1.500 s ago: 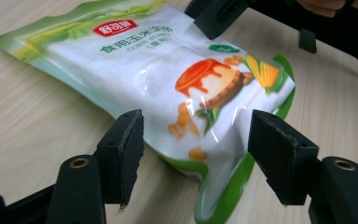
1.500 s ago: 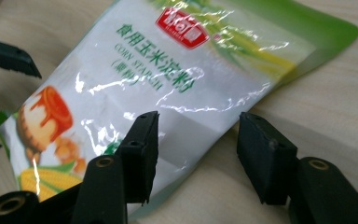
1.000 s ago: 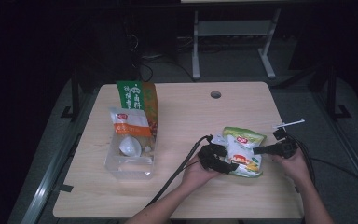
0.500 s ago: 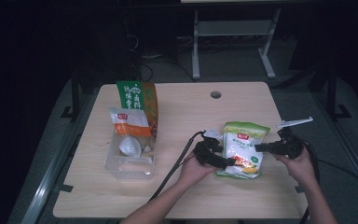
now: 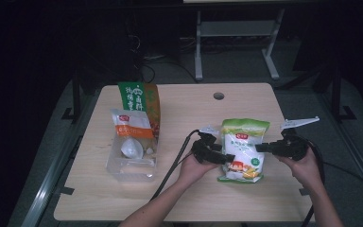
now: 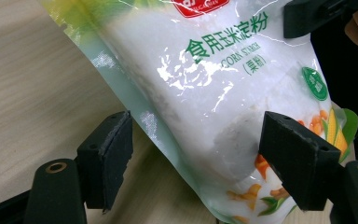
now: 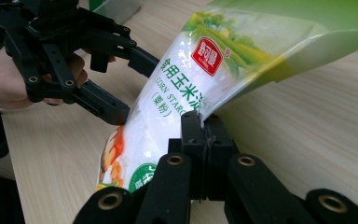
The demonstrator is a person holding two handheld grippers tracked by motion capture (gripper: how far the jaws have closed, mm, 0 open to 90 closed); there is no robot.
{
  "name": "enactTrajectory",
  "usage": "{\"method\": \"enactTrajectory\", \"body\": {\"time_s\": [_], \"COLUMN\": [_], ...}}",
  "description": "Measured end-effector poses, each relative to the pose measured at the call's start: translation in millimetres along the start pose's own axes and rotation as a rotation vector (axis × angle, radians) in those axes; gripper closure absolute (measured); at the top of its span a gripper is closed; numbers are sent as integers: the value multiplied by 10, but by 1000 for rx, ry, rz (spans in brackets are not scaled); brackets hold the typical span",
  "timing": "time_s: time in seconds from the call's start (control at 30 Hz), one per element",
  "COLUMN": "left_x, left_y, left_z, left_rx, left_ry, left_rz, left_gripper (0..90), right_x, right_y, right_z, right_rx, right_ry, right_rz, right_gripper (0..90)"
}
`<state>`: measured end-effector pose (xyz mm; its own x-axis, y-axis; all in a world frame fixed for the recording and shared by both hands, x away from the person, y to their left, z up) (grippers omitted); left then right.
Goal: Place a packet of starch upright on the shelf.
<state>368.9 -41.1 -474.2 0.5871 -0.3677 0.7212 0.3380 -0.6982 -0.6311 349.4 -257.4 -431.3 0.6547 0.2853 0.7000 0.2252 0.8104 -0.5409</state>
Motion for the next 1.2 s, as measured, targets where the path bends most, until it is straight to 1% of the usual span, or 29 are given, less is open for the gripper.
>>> {"method": "enactTrajectory", "body": {"time_s": [0.03, 0.1, 0.13, 0.2, 0.27, 0.3, 0.37, 0.4, 0.43, 0.47, 0.53, 0.57, 0.6, 0.67, 0.73, 0.83, 0.87, 0.9, 0.93, 0.97, 1.0, 1.03, 1.1, 1.13, 1.2], "left_x": [0, -5, -6, -2, 2, 4, 11, 15, 16, 18, 22, 22, 25, 31, 39, 61, 61, 71, 74, 74, 71, 68, 62, 51, 43], "left_y": [0, 4, 5, -3, -11, -16, -32, -38, -48, -63, -88, -88, -101, -144, -170, -220, -220, -257, -274, -274, -301, -310, -317, -329, -338], "left_z": [0, 18, 26, 34, 34, 32, 19, 10, 7, 2, -3, -3, -8, -22, -34, -38, -38, -40, -41, -41, -51, -48, -53, -53, -55], "left_rx": [0, -9, -6, -15, -29, -44, -84, -83, -85, -86, -80, -80, -77, -60, -46, -11, -11, 21, 38, 38, 61, 71, 79, 87, 94], "left_ry": [0, -12, -14, -18, -29, -35, -40, -40, -33, -33, -22, -22, -16, -10, 0, 27, 27, 57, 78, 78, 90, 108, 115, 129, 142], "left_rz": [0, 6, 7, 7, 6, 6, -2, -3, -3, -5, -10, -10, -15, -44, -60, -88, -88, -103, -110, -110, -119, -121, -125, -129, -129], "left_gripper": [255, 252, 240, 240, 252, 272, 358, 409, 426, 489, 574, 632, 685, 775, 808, 825, 828, 830, 832, 834, 837, 838, 841, 842, 844], "right_x": [0, 5, 10, 25, 40, 46, 57, 63, 65, 67, 68, 69, 70, 76, 88, 107, 110, 113, 116, 118, 118, 116, 108, 102, 94], "right_y": [0, -1, 0, 7, 8, 10, 17, 21, 23, 26, 31, 32, 37, 41, 44, 47, 49, 56, 64, 72, 86, 102, 139, 152, 176], "right_z": [0, 14, 23, 53, 75, 89, 108, 119, 127, 140, 151, 160, 166, 183, 200, 210, 213, 210, 207, 204, 191, 178, 156, 148, 124], "right_rx": [0, 6, 10, 9, 15, 18, 22, 25, 28, 32, 36, 39, 43, 43, 47, 49, 48, 46, 44, 44, 41, 39, 36, 38, 40], "right_ry": [0, -4, -8, -20, -28, -30, -41, -44, -51, -49, -59, -58, -63, -66, -71, -78, -77, -79, -75, -69, -69, -67, -60, -53, -45], "right_rz": [0, -3, -6, -5, -7, -7, -10, -14, -16, -18, -23, -24, -27, -27, -38, -54, -58, -63, -67, -68, -67, -65, -58, -57, -55], "right_gripper": [893, 894, 894, 894, 894, 894, 894, 894, 894, 894, 894, 893, 893, 893, 894, 893, 892, 891, 889, 887, 885, 883, 879, 874, 865]}}
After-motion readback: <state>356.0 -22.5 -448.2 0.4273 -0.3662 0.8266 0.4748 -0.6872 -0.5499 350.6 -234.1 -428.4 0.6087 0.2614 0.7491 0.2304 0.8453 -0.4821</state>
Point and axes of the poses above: each handheld gripper's, and its own axes: y roughly forward along the jaws, x roughly out of its top, z roughly to its left, the point moved 5 cm from there along y, roughly forward along the jaws, and after that the axes turned 11 degrees about x, right-handed, at the moved point
